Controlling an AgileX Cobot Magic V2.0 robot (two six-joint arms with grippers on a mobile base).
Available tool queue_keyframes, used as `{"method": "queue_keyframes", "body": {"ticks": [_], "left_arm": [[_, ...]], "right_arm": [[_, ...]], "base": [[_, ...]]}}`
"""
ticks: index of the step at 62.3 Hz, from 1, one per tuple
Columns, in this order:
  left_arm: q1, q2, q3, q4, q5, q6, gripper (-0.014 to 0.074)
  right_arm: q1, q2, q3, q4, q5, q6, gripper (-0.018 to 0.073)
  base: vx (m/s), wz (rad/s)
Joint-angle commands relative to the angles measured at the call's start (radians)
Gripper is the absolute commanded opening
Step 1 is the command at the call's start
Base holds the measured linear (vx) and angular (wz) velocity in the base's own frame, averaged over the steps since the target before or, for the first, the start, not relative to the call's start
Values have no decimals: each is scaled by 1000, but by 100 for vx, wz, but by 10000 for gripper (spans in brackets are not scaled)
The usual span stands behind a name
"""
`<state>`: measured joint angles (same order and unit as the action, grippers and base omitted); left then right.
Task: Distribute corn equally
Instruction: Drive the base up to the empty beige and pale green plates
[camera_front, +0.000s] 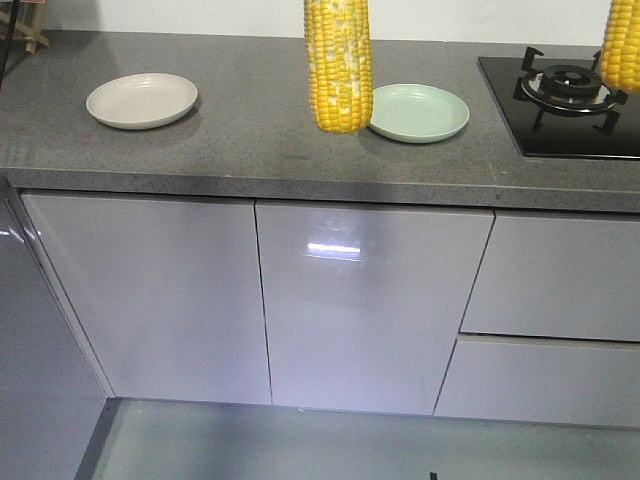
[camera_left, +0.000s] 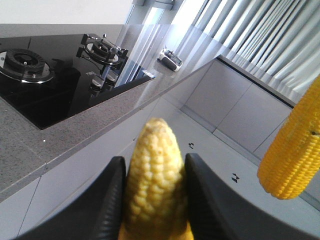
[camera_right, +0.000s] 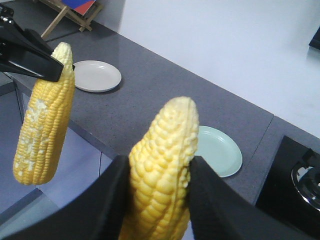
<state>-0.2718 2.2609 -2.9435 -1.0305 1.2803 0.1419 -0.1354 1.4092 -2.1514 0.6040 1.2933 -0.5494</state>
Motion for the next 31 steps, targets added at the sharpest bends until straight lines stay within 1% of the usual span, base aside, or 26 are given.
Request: {"method": "queue_keyframes", "body": {"ticks": [1, 31], "left_arm": [[0, -69, -67, -57, -28, -11, -7], [0, -69, -67, -57, -28, -11, -7]], "right_arm": [[-6, -15, -21, 23, -19, -3, -4], [-6, -15, -21, 23, -18, -3, -4]], "base": [[4, 9], [6, 7]]}}
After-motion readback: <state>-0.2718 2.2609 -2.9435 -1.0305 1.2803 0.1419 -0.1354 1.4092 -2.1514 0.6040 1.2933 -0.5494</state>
